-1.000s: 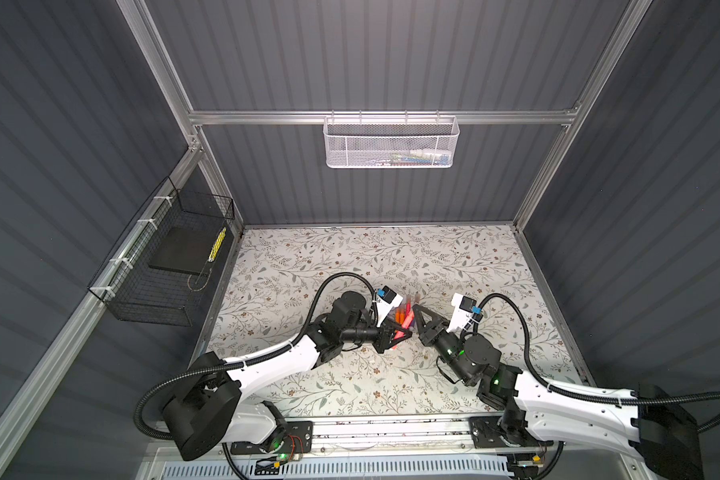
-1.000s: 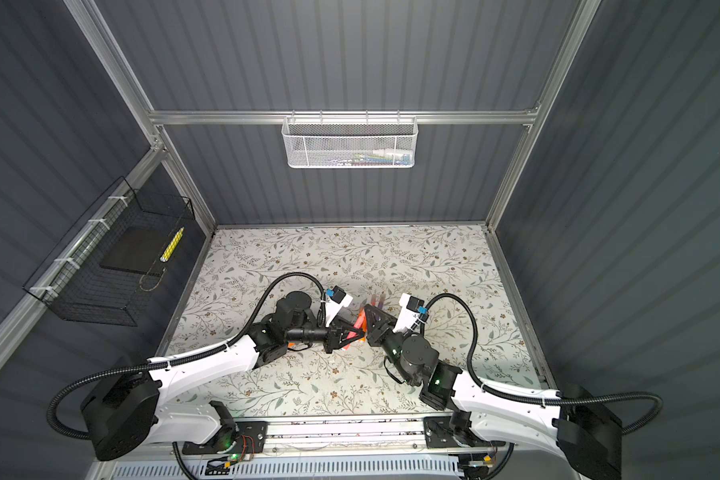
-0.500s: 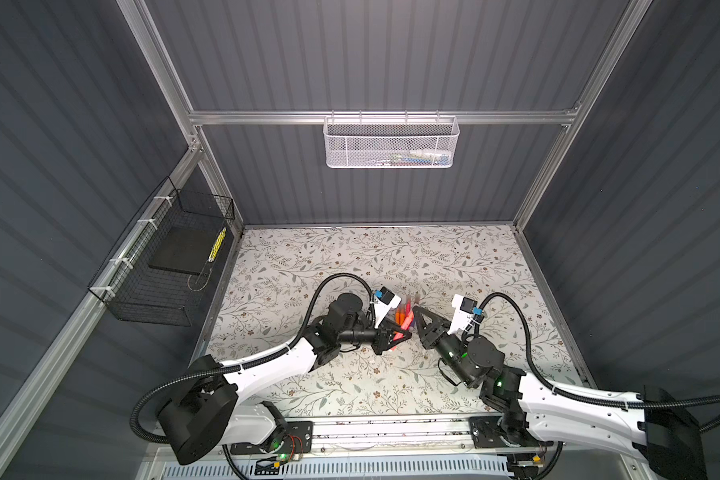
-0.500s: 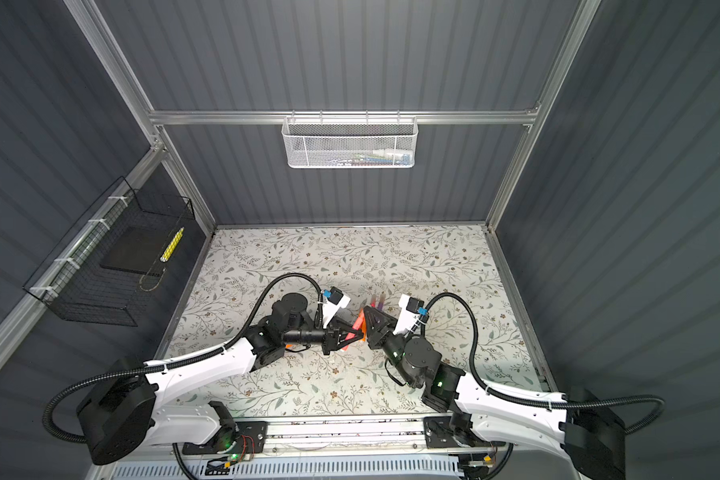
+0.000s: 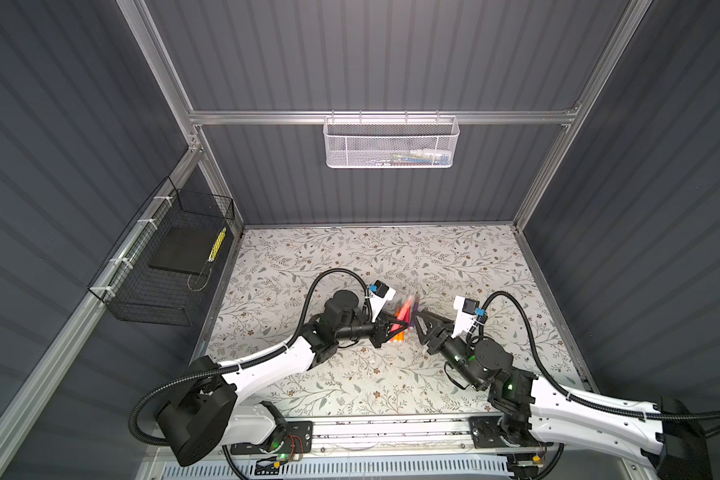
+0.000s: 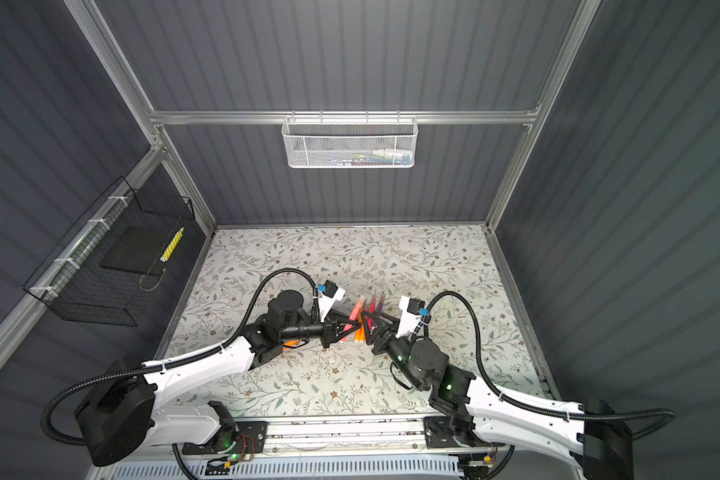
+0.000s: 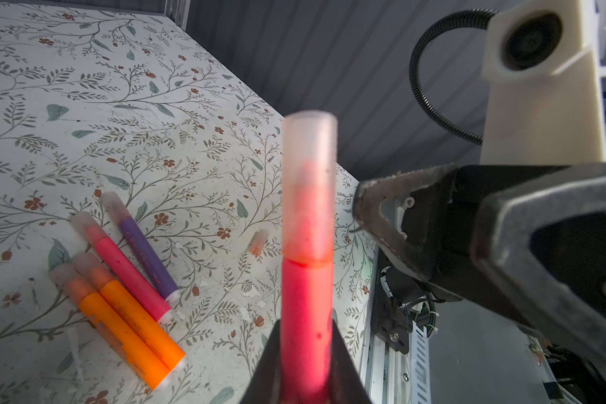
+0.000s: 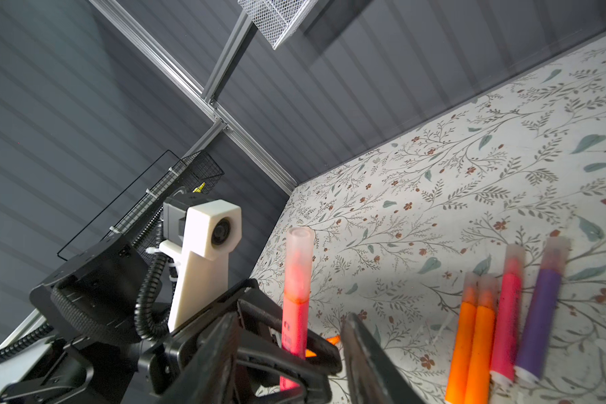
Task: Insert the pens into the pen caps
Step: 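Lower the cap onto the pink marker tip with the right gripper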
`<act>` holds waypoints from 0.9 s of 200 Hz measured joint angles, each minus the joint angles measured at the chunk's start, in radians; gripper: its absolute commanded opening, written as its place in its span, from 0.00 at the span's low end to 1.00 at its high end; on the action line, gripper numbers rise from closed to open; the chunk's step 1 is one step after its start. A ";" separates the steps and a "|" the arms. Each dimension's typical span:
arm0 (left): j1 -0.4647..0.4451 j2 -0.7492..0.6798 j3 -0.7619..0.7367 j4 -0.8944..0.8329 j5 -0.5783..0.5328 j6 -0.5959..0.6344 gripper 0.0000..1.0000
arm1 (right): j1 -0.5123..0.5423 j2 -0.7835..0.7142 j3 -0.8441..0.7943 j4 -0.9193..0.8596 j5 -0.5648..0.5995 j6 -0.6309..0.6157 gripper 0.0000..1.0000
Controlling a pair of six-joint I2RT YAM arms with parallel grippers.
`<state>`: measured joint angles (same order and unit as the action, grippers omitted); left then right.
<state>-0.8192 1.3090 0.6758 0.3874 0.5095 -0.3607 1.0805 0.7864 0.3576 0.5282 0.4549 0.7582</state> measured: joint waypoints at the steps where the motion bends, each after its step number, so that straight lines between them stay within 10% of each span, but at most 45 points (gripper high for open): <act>1: 0.000 0.000 0.000 0.000 -0.002 0.001 0.00 | 0.000 0.000 0.002 -0.003 0.001 0.000 0.55; 180: -0.051 -0.019 0.000 -0.040 -0.042 0.080 0.00 | -0.148 0.117 0.158 -0.142 -0.209 0.025 0.44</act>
<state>-0.8700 1.2903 0.6758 0.3473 0.4675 -0.2802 0.9321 0.9039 0.5152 0.3862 0.2455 0.7834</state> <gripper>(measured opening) 0.177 0.448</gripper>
